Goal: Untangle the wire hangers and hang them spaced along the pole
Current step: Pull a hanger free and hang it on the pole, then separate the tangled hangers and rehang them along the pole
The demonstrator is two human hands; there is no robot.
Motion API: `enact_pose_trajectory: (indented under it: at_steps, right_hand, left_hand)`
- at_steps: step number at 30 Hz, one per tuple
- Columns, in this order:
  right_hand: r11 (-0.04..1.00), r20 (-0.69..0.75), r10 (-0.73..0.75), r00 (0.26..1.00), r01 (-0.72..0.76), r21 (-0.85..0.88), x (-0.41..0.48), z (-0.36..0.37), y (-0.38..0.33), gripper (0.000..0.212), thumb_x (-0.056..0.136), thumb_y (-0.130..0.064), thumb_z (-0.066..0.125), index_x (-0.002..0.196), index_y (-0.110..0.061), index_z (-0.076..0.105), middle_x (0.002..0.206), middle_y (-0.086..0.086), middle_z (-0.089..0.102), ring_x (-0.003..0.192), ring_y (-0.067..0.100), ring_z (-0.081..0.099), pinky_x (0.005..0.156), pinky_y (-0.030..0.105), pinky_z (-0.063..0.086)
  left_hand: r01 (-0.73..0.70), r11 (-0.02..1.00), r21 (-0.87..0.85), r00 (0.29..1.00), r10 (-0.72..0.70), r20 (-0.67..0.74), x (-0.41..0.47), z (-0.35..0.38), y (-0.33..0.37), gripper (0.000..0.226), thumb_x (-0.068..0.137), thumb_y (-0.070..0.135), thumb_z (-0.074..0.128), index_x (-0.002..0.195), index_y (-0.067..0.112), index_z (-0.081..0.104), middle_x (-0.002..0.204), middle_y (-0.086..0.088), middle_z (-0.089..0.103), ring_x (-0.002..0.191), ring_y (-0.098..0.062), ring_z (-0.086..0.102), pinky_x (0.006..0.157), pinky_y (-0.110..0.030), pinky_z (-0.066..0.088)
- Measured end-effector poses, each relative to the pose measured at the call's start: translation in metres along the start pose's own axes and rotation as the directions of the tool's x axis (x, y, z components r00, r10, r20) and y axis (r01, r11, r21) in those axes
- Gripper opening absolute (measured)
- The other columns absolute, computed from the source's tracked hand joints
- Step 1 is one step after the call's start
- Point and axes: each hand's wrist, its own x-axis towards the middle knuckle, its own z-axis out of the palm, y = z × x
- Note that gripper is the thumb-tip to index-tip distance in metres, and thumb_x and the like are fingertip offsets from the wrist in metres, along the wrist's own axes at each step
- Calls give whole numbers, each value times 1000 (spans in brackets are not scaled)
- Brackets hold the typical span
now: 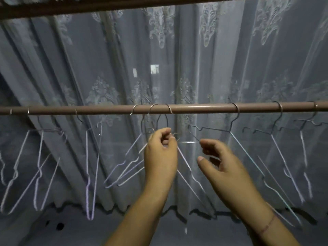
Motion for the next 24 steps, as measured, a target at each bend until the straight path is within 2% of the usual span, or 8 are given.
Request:
enact_pose_trajectory:
  at_steps: [3, 6, 9, 13, 14, 17, 21, 24]
  right_hand:
    - [979, 4, 95, 996, -92, -179, 2, 33, 13, 36, 84, -24, 59, 120, -24, 53, 115, -10, 53, 110, 7, 52, 94, 23, 39]
    - [958, -13, 189, 982, -188, -219, 0, 46, 19, 25, 85, -20, 59, 110, -18, 62, 104, -4, 65, 96, 11, 60, 84, 23, 43]
    - [946, -9, 229, 973, -225, -232, -3, 51, 17, 14, 86, -19, 57, 96, -18, 67, 88, -4, 70, 85, 12, 64, 77, 26, 48]
    - [955, 35, 254, 967, -245, -166, -2, 53, 14, 18, 87, -13, 51, 90, -16, 68, 71, -1, 69, 67, 9, 62, 70, 28, 50]
    - [957, 41, 258, 965, -250, -146, -1, 52, 13, 19, 88, -11, 50, 90, -17, 68, 68, -1, 67, 62, 7, 58, 66, 26, 47]
    - [963, 33, 268, 963, -266, -51, 0, 48, 13, 23, 89, -8, 47, 89, -21, 66, 63, -1, 62, 55, 4, 52, 60, 22, 43]
    - [954, 70, 282, 957, -287, 83, 1, 49, 13, 29, 89, -1, 42, 88, -19, 66, 63, -2, 59, 55, 9, 49, 54, 21, 41]
    - [951, 54, 269, 962, -274, 142, 10, 47, 9, 29, 89, 1, 41, 86, -15, 66, 62, -1, 57, 54, 9, 47, 50, 18, 40]
  left_hand:
    - [40, 999, -11, 990, -38, 138, 3, -7, -20, 17, 89, 17, 55, 100, 29, 57, 109, 4, 62, 87, -1, 57, 66, 0, 38]
    - [150, 987, -48, 960, -134, 247, 5, -9, -35, 24, 89, 17, 55, 112, 22, 56, 118, 1, 59, 95, -6, 56, 69, -2, 36]
    - [237, 969, -74, 920, -200, 338, 6, -7, -39, 28, 90, 18, 52, 117, 20, 55, 108, 5, 61, 91, -6, 55, 73, -14, 40]
    - [257, 954, -151, 904, -182, 387, 11, 2, -38, 13, 88, 14, 54, 87, 27, 54, 78, 8, 63, 64, 2, 61, 68, -22, 46]
    - [269, 950, -157, 901, -191, 389, 12, 4, -38, 12, 87, 15, 55, 89, 27, 56, 80, 6, 65, 67, 1, 63, 72, -24, 50]
    - [295, 940, -170, 885, -202, 420, 9, 10, -36, 25, 85, 17, 56, 109, 21, 56, 92, -2, 69, 82, -22, 68, 85, -37, 53]
    - [303, 933, -196, 873, -188, 450, 15, 18, -33, 36, 86, 12, 55, 122, 15, 52, 86, -4, 67, 60, -17, 61, 64, -28, 50]
    - [320, 916, -243, 873, -185, 452, 22, 24, -29, 37, 86, 7, 53, 123, 12, 52, 84, -3, 67, 68, -22, 62, 67, -31, 50]
